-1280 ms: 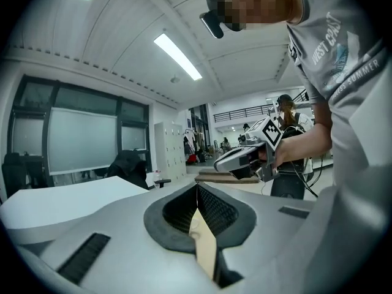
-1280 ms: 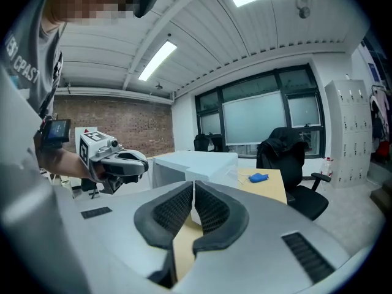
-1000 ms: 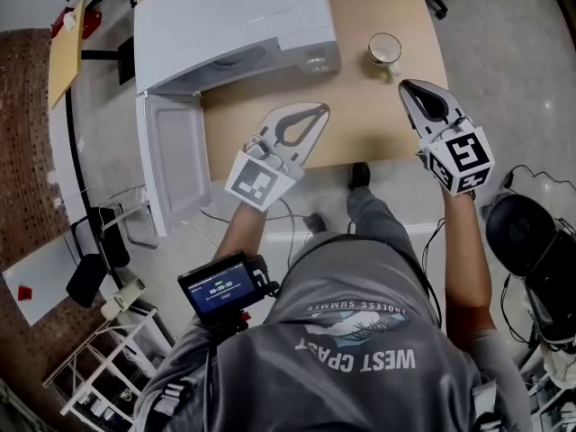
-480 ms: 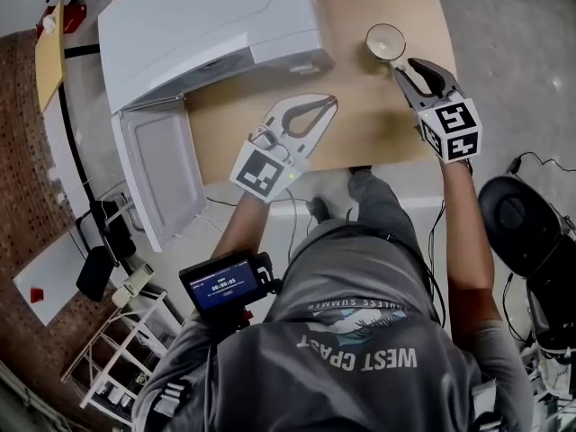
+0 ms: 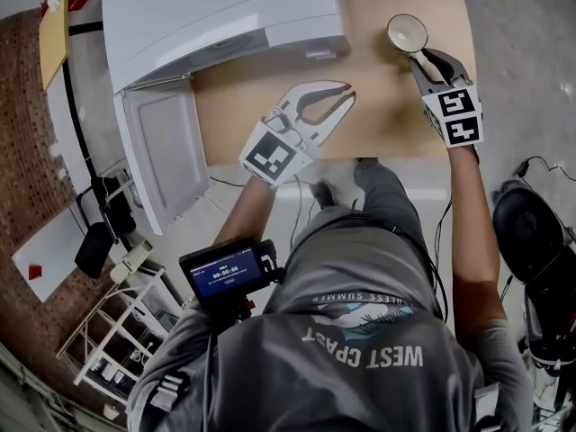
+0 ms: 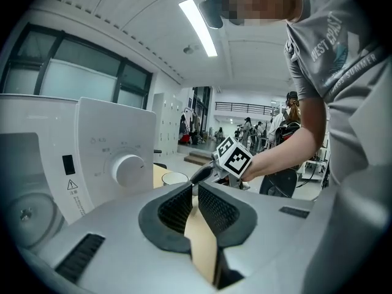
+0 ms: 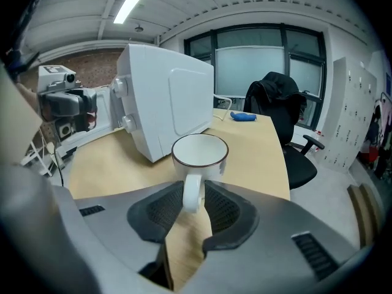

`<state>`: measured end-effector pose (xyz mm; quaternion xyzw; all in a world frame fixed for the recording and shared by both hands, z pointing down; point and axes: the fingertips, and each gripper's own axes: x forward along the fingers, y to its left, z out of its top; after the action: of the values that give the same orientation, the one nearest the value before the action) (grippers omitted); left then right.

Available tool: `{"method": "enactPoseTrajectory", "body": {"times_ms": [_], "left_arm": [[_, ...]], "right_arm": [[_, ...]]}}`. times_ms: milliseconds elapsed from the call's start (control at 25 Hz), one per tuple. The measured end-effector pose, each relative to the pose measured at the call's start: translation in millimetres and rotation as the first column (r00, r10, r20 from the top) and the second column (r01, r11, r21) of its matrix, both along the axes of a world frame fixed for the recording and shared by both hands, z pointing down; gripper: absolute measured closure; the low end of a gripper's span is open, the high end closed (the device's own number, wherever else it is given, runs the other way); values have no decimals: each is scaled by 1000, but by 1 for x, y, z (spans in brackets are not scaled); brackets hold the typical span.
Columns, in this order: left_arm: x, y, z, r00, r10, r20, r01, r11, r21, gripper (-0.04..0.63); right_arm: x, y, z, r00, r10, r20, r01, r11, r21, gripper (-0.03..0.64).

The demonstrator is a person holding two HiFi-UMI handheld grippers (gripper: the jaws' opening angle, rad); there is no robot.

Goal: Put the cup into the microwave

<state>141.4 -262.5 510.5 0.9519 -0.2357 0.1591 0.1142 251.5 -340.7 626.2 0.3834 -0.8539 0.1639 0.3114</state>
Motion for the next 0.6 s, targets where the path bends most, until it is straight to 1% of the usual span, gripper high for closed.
{"method": "enactPoseTrajectory", "body": {"times_ms": [80, 200, 440, 600], "left_arm": [[0, 0, 2, 1000, 15, -1, -15, 999, 31, 572], [-1, 0, 3, 1000, 18, 6, -19, 999, 44, 572], [-15, 1, 6, 1000, -13, 22, 12, 998, 58, 572], [-20, 1, 7, 999, -21, 32, 19, 997, 75, 572]], "right_arm": [[3, -1, 4, 1000, 12, -22, -12, 1000, 10, 534], [5, -4, 9, 999, 46, -14, -46, 999, 22, 537], [-2, -7, 7, 993, 82, 80, -86, 995, 43, 538], [-2, -8, 1, 983, 102, 155, -111, 992, 54, 538]]}}
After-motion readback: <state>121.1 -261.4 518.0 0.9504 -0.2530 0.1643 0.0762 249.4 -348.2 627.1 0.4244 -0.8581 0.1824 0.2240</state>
